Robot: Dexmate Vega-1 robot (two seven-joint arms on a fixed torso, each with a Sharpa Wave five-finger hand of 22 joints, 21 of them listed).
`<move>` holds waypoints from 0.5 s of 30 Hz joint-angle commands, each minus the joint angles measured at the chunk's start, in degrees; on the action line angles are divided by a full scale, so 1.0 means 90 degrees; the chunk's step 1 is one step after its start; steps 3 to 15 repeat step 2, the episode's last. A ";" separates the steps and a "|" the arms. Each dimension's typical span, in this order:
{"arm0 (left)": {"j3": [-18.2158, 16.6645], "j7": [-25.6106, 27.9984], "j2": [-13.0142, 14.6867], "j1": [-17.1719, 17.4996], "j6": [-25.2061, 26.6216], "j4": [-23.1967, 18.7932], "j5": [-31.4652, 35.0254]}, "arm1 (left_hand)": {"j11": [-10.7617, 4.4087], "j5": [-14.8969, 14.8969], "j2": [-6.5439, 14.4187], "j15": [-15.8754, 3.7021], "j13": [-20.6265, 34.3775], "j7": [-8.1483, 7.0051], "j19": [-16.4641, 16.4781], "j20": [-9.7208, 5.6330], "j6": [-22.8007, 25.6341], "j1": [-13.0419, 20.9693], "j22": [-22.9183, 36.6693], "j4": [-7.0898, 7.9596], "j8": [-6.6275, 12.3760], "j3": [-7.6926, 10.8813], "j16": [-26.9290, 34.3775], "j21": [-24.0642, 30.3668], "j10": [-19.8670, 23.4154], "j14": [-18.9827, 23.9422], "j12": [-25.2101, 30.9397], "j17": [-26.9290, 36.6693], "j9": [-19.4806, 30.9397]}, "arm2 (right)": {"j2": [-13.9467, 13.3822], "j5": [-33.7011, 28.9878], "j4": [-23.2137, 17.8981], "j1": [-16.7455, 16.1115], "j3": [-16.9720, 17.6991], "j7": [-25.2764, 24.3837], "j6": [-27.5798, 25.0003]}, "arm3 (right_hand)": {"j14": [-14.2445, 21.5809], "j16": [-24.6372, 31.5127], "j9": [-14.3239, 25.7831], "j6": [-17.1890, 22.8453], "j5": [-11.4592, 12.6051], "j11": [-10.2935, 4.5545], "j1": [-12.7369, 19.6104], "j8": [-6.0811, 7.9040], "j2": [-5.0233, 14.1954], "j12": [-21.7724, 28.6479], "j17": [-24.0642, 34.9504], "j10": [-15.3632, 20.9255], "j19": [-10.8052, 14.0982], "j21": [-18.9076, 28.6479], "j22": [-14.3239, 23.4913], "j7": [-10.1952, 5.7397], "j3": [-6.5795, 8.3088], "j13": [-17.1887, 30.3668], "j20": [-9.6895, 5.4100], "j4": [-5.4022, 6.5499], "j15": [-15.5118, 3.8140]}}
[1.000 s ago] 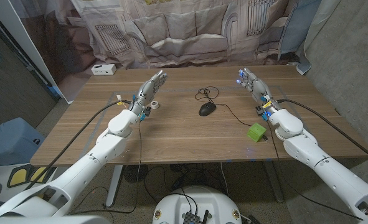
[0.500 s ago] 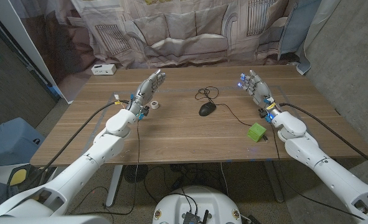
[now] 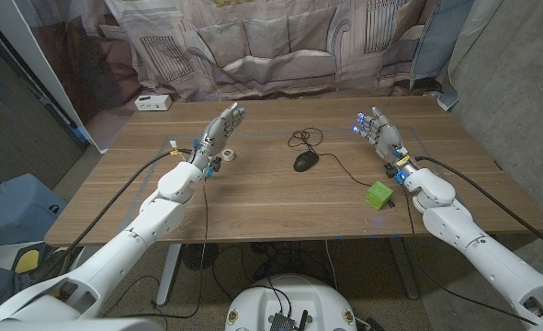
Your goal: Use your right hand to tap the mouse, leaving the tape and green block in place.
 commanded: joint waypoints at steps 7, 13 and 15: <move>0.0045 -0.0219 -0.0066 -0.0159 -0.0185 0.0308 -0.0036 | 0.0027 0.0001 0.0024 0.0000 0.0010 -0.0012 -0.0025 0.0034 0.0008 -0.0010 0.0023 -0.0017 0.0002 0.0008 0.0012 -0.0019 0.0018 0.0003 -0.0012 0.0023 0.0021 | 0.0000 -0.0089 -0.0165 -0.0134 0.0005 -0.0259 -0.0036 | 0.0055 -0.0005 -0.0008 0.0032 0.0065 0.0031 -0.0024 0.0001 -0.0044 -0.0035 0.0012 0.0058 0.0064 -0.0011 0.0016 -0.0025 -0.0037 0.0002 0.0023 -0.0014 0.0007; 0.0045 -0.0219 -0.0066 -0.0159 -0.0185 0.0308 -0.0036 | 0.0027 0.0001 0.0024 0.0000 0.0010 -0.0012 -0.0025 0.0034 0.0008 -0.0010 0.0023 -0.0017 0.0002 0.0008 0.0012 -0.0019 0.0018 0.0003 -0.0012 0.0023 0.0021 | 0.0000 -0.0089 -0.0165 -0.0134 0.0005 -0.0259 -0.0036 | 0.0055 -0.0005 -0.0008 0.0032 0.0065 0.0031 -0.0024 0.0001 -0.0044 -0.0035 0.0012 0.0058 0.0064 -0.0011 0.0016 -0.0025 -0.0037 0.0002 0.0023 -0.0014 0.0007; 0.0045 -0.0219 -0.0066 -0.0159 -0.0185 0.0308 -0.0036 | 0.0027 0.0001 0.0024 0.0000 0.0010 -0.0012 -0.0025 0.0034 0.0008 -0.0010 0.0023 -0.0017 0.0002 0.0008 0.0012 -0.0019 0.0018 0.0003 -0.0012 0.0023 0.0021 | 0.0000 -0.0089 -0.0165 -0.0134 0.0005 -0.0259 -0.0036 | 0.0055 -0.0005 -0.0008 0.0032 0.0065 0.0031 -0.0024 0.0001 -0.0044 -0.0035 0.0012 0.0058 0.0064 -0.0011 0.0016 -0.0025 -0.0037 0.0002 0.0023 -0.0014 0.0007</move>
